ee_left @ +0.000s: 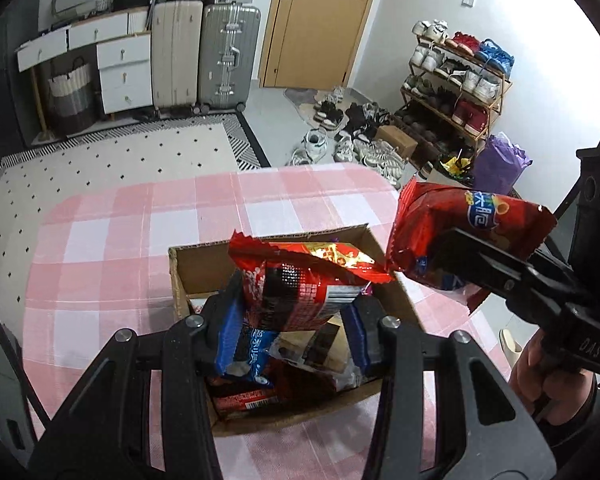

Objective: Organize snacks

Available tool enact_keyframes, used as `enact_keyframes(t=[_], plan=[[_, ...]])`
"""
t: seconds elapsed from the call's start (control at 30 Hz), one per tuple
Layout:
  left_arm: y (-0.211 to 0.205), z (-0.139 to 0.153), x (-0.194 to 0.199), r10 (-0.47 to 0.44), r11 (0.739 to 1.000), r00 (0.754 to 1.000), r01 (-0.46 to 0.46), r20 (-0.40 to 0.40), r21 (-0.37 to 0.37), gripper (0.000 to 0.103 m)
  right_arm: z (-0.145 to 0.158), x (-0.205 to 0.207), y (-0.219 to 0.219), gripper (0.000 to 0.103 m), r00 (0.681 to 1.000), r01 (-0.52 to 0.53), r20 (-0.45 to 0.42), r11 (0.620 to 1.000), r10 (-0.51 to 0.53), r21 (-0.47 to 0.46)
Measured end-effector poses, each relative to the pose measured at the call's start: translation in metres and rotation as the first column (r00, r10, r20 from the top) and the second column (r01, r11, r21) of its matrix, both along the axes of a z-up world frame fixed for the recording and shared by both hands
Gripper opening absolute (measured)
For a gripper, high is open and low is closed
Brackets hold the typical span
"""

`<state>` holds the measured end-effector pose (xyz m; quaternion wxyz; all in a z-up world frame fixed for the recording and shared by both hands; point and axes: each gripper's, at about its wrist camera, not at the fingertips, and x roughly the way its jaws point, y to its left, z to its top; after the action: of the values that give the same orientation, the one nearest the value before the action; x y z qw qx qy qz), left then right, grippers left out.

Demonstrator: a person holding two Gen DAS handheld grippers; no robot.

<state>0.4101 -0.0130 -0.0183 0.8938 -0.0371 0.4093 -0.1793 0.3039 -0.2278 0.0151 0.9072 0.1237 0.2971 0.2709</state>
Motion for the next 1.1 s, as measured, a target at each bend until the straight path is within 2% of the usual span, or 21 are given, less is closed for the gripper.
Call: enact_keyframes(t=[0.17, 0.4, 0.47, 0.53, 0.63, 0.7, 1.0, 1.1], plan=[[0.000, -0.030, 0.018, 0.003, 1.000, 0.999, -0.003, -0.035, -0.001, 0.041, -0.021, 0.017, -0.002, 0.045, 0.999, 0.000, -0.038, 1.000, 0.000, 0.001], [0.001, -0.052, 0.034, 0.005, 1.000, 0.998, -0.005, -0.064, -0.003, 0.042, -0.035, 0.038, 0.009, 0.045, 0.998, -0.005, -0.063, 1.000, 0.004, -0.017], [0.003, -0.055, 0.036, 0.006, 1.000, 0.996, -0.006, -0.085, -0.001, 0.051, -0.039, 0.040, 0.011, 0.053, 0.997, -0.011, -0.070, 1.000, 0.010, -0.023], [0.005, -0.057, 0.036, 0.014, 1.000, 0.996, -0.013, -0.092, 0.008, 0.076, -0.042, 0.042, 0.014, 0.061, 0.997, -0.008, -0.079, 0.999, 0.004, -0.043], [0.010, -0.051, 0.028, 0.018, 1.000, 0.998, -0.017, -0.052, 0.011, 0.082, -0.038, 0.039, 0.011, 0.075, 0.998, -0.012, -0.065, 0.999, 0.010, -0.037], [0.013, -0.047, 0.022, 0.015, 1.000, 0.999, -0.014, -0.042, 0.010, 0.082, -0.033, 0.034, 0.009, 0.081, 0.999, 0.001, -0.041, 0.999, -0.003, -0.042], [0.018, -0.029, -0.008, 0.031, 0.999, 0.999, -0.030, -0.009, 0.035, 0.082, -0.009, 0.004, -0.003, 0.082, 1.000, 0.020, 0.014, 0.999, -0.020, -0.031], [0.020, -0.019, -0.026, 0.041, 0.998, 0.999, -0.042, 0.014, 0.039, 0.082, 0.000, -0.008, -0.004, 0.085, 0.999, 0.022, 0.037, 0.999, -0.021, -0.036]])
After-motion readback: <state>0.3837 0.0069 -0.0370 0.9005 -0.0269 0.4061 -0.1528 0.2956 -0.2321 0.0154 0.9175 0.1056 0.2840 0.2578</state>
